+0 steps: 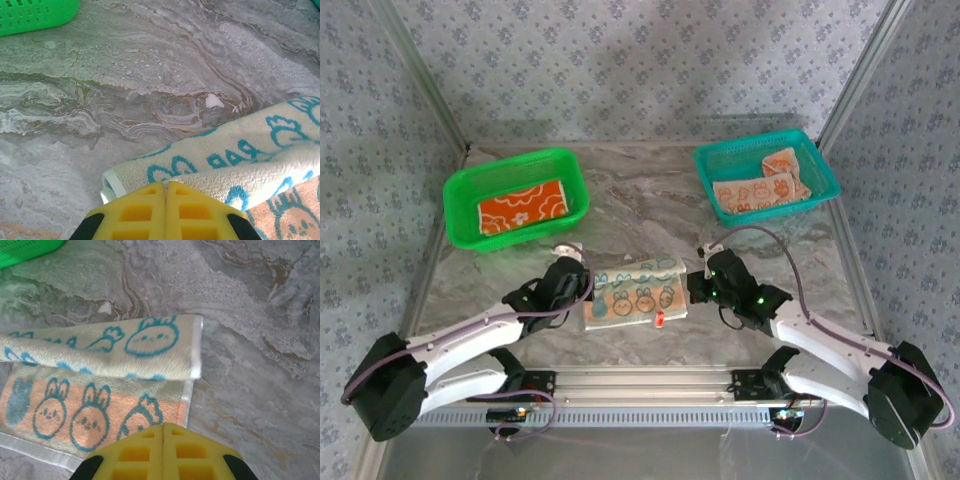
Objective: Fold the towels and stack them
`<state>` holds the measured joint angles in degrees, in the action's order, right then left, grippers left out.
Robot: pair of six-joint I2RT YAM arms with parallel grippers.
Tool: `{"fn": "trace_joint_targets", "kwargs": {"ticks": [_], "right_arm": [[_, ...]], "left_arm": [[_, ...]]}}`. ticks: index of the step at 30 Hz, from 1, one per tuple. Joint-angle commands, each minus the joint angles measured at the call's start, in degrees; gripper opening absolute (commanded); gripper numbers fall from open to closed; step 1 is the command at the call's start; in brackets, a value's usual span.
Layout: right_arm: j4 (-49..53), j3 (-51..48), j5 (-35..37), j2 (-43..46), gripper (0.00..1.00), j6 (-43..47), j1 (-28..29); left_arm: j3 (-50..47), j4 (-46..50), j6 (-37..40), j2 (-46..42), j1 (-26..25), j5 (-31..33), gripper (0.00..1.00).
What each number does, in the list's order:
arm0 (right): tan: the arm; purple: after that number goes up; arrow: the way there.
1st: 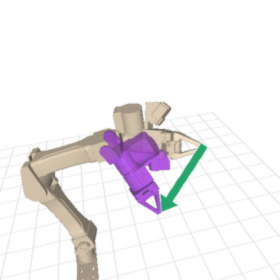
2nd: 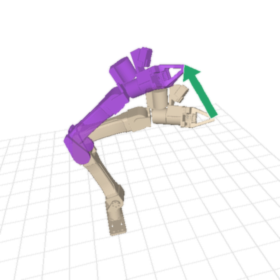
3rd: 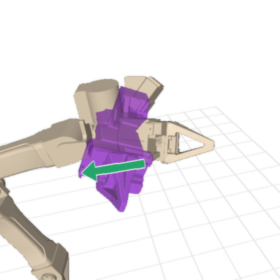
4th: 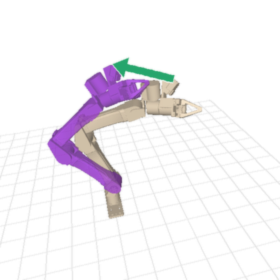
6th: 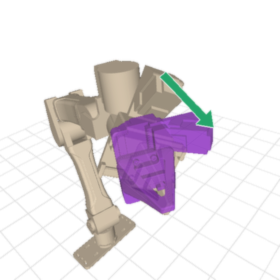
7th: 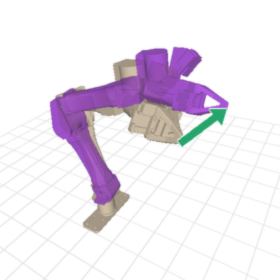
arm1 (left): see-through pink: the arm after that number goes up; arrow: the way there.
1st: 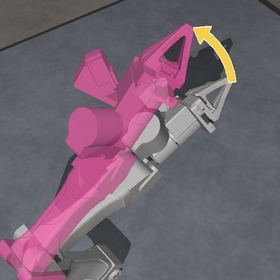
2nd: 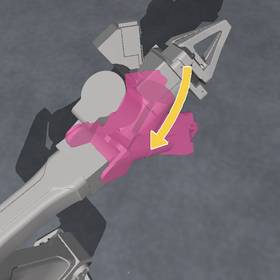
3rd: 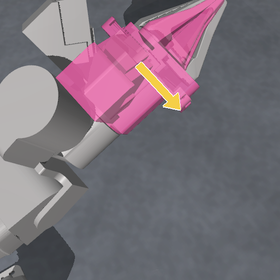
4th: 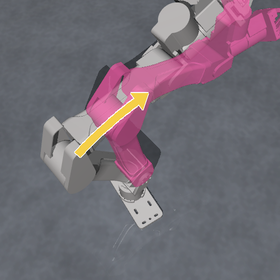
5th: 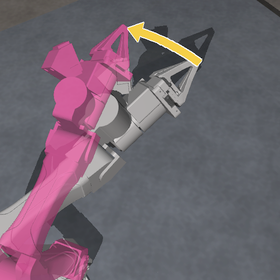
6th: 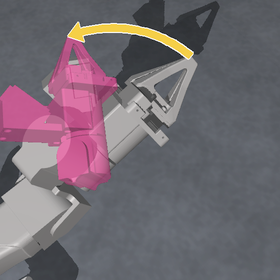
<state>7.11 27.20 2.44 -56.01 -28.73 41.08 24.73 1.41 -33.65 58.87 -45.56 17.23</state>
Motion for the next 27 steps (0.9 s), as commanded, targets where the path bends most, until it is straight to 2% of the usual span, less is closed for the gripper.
{"fn": "trace_joint_targets", "kwargs": {"ticks": [1, 2, 3, 4, 5, 11, 17, 22, 24, 27], "right_arm": [[0.7, 0.5, 2.1, -0.7, 0.15, -3.2, 0.1], [1.1, 1.1, 1.9, -1.3, 0.3, -4.0, -0.2], [1.4, 1.6, 1.8, -2.1, 0.4, -5.3, -0.6], [2.3, 2.1, 0.4, -3.3, 0.42, -6.8, -1.1], [2.0, 2.2, -2.3, -4.7, 0.42, -10.1, -2.1], [-5.1, 2.8, -7.6, -13.3, 0.38, -16.7, -5.6], [-17.5, 1.7, -16.5, -22.6, 0.39, -21.8, -10.9], [-21.8, 3.2, -19.8, -28.3, 0.39, -22.8, -11.3], [-22.2, 3.3, -20.3, -29.5, 0.38, -22.9, -11.4], [-21.8, 3.2, -20.7, -29.9, 0.39, -22.9, -11.4]], "left_arm": [[-0.8, -1.4, -0.4, -0.9, -0.9, 2.1, 0.0], [-1.3, -1.2, -0.7, -0.9, -1.1, 2.3, 0.0], [-1.7, -1.2, -1.0, -1.1, -1.3, 2.4, 0.0], [-2.1, -1.2, -1.1, -1.3, -1.4, 2.3, 0.0], [-2.7, -1.4, -1.1, -1.5, -1.6, 2.4, 0.0], [-4.4, -2.9, -1.3, -1.0, -1.9, 2.6, 0.0], [-4.4, -2.7, -1.6, -0.6, -2.0, 2.7, 0.02], [-4.5, -2.4, -2.1, -0.6, -2.2, 3.0, 0.1], [-4.2, -1.2, -2.6, -0.8, -2.2, 3.0, 0.24], [-3.1, 2.7, -4.1, -2.0, -2.1, 3.0, 0.3]]}}
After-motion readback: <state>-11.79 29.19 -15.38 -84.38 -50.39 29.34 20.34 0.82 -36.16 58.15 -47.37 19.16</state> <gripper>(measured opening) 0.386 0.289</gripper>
